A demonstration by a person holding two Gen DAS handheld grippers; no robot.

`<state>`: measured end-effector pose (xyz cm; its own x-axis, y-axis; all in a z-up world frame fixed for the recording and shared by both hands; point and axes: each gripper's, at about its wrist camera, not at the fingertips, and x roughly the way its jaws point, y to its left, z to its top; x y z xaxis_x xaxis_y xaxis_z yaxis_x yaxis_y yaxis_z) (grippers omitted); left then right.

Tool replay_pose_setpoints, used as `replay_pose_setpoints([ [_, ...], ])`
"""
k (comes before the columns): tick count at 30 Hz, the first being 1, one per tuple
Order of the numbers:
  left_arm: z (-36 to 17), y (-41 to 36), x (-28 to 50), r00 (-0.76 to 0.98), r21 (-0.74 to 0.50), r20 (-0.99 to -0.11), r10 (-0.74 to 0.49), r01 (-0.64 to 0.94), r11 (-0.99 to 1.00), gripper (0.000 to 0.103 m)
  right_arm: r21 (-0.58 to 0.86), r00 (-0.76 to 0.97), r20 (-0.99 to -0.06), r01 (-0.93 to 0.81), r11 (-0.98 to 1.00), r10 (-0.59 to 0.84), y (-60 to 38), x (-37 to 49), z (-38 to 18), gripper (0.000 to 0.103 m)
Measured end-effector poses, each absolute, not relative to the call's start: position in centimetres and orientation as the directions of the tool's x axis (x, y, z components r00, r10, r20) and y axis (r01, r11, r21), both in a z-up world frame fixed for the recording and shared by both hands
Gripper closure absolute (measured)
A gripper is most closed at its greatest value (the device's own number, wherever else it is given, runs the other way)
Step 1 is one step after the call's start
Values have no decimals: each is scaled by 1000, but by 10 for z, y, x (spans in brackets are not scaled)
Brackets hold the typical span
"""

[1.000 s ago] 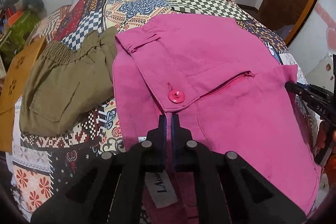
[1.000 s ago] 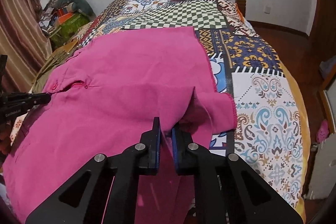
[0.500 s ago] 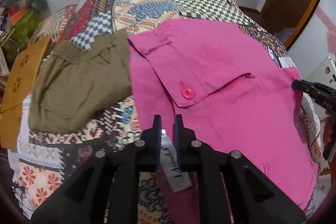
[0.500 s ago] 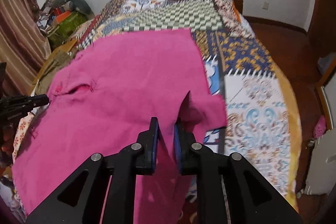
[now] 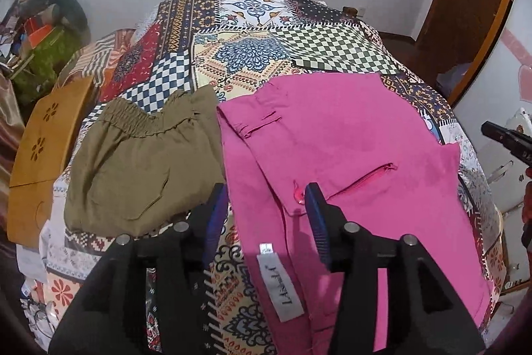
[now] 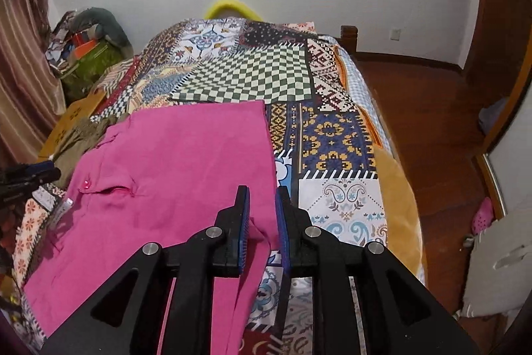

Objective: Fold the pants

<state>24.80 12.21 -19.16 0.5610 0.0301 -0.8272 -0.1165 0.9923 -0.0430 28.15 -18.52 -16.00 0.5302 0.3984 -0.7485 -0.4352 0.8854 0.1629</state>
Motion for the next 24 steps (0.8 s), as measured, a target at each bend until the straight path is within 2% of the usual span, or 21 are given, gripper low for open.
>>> replay_pose_setpoints([
  [2, -196, 123, 253, 554, -47, -832, 25, -116, 992, 55, 165, 517, -757, -441, 882, 400, -182, 286, -169, 76],
  [3, -198, 123, 257, 549, -49, -836, 22, -114, 992, 55, 169, 512, -758, -444, 880, 403, -181, 287, -172, 74],
  [17, -244, 129, 294, 476, -104, -879, -41, -108, 989, 55, 215, 413, -809, -455, 864, 419, -158, 329, -223, 74],
  [24, -246, 127, 302, 493, -116, -869, -55, -95, 989, 53, 238, 395, -817, -434, 869, 421, -156, 339, -242, 74],
])
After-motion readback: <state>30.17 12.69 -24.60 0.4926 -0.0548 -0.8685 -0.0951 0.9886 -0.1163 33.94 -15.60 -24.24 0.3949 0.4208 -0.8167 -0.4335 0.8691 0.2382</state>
